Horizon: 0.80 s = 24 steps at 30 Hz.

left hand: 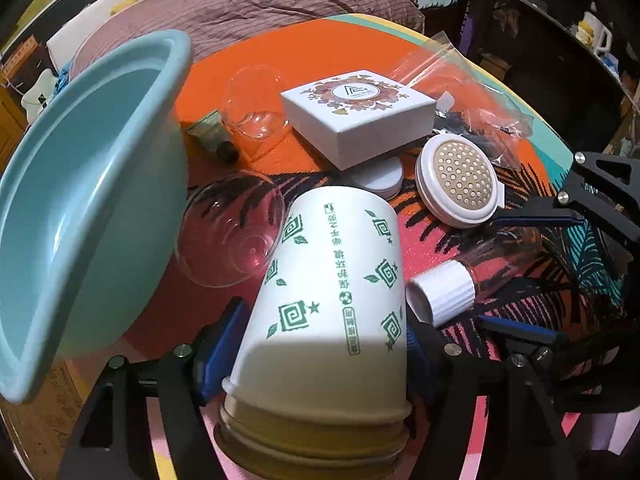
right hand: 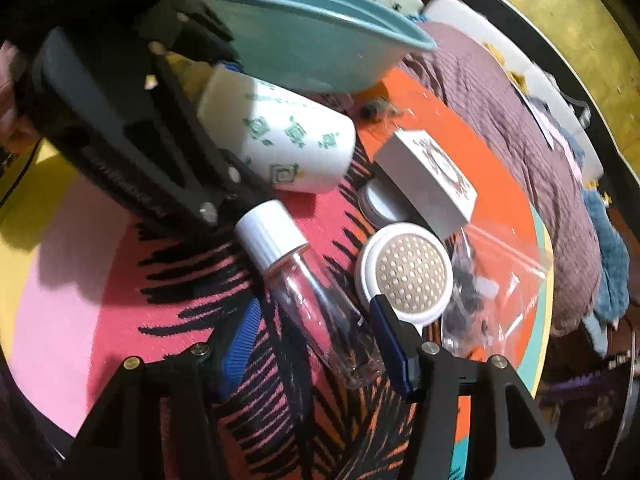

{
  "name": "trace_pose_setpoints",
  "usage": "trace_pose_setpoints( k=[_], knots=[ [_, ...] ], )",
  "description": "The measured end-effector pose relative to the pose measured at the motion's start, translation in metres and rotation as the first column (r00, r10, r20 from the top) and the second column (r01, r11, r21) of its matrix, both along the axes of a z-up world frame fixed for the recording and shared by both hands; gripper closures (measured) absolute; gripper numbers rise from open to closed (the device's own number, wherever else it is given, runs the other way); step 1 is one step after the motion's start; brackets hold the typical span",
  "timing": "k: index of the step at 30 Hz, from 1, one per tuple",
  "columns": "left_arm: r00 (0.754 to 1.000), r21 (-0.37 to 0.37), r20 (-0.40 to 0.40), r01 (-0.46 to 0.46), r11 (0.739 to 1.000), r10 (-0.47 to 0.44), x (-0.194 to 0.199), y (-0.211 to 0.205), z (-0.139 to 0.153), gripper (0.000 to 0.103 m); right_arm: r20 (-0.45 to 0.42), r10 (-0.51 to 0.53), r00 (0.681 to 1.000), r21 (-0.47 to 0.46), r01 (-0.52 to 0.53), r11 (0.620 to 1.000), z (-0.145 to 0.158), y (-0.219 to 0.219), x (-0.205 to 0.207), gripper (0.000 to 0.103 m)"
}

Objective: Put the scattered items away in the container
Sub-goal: 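Lift the cup stack with the left tool while the right tool lifts the clear bottle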

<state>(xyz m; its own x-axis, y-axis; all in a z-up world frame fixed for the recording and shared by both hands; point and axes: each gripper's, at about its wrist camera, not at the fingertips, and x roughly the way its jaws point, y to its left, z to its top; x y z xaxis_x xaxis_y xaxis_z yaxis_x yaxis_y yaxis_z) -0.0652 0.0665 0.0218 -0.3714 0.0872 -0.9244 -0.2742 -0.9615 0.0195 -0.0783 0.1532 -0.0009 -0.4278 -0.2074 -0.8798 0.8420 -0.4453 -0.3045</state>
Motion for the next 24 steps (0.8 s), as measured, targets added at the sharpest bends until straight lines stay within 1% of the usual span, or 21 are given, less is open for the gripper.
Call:
trace_pose_setpoints(
  k=[5, 7, 10, 12, 13, 15, 18, 19, 20, 22, 24],
  knots=[
    [1.0, 0.019, 0.014, 0.003, 1.0, -0.003, 0.011, -0.005, -0.003, 0.027, 0.08, -0.074, 0.994, 0.042, 0.071, 0.997, 0.003, 0.001, -0.006, 0.042],
    [1.0, 0.02, 0.007, 0.01, 1.0, -0.01, 0.016, -0.006, -0.003, 0.027, 0.14, -0.109, 0.984, 0.037, 0.105, 0.994, 0.003, 0.006, -0.013, 0.042],
    [1.0, 0.024, 0.004, 0.016, 1.0, -0.017, 0.022, -0.012, -0.004, 0.027, 0.228, -0.166, 0.959, 0.014, 0.168, 0.986, 0.003, 0.014, -0.024, 0.042],
    [1.0, 0.033, 0.001, 0.015, 0.999, -0.015, 0.025, -0.016, -0.003, 0.027, 0.295, -0.212, 0.932, -0.015, 0.226, 0.974, 0.001, 0.019, -0.033, 0.042],
    [1.0, 0.037, 0.001, 0.014, 0.999, -0.014, 0.026, -0.017, -0.003, 0.027, 0.313, -0.227, 0.922, -0.028, 0.248, 0.968, 0.001, 0.021, -0.036, 0.041],
    [1.0, 0.045, -0.004, 0.005, 0.999, -0.005, 0.028, -0.02, -0.003, 0.027, 0.326, -0.255, 0.911, -0.056, 0.288, 0.956, 0.002, 0.023, -0.041, 0.04],
    [1.0, 0.048, -0.007, -0.001, 0.999, 0.001, 0.032, -0.022, -0.002, 0.027, 0.32, -0.289, 0.902, -0.091, 0.333, 0.939, 0.003, 0.021, -0.045, 0.033],
    [1.0, 0.048, -0.006, 0.0, 0.999, 0.0, 0.018, -0.024, -0.002, 0.027, 0.313, -0.3, 0.901, -0.103, 0.346, 0.932, 0.002, 0.019, -0.046, 0.029],
    [1.0, 0.049, -0.006, 0.001, 0.999, 0.0, 0.016, -0.025, -0.002, 0.027, 0.304, -0.31, 0.901, -0.11, 0.356, 0.928, 0.002, 0.017, -0.046, 0.024],
    [1.0, 0.05, -0.006, -0.001, 0.999, 0.001, -0.008, -0.02, -0.004, 0.027, 0.279, -0.326, 0.903, -0.115, 0.368, 0.923, 0.001, 0.011, -0.044, 0.022],
    [1.0, 0.053, -0.007, -0.005, 0.999, 0.005, -0.009, -0.021, -0.004, 0.027, 0.269, -0.342, 0.9, -0.131, 0.386, 0.913, 0.002, 0.009, -0.044, 0.022]
  ],
)
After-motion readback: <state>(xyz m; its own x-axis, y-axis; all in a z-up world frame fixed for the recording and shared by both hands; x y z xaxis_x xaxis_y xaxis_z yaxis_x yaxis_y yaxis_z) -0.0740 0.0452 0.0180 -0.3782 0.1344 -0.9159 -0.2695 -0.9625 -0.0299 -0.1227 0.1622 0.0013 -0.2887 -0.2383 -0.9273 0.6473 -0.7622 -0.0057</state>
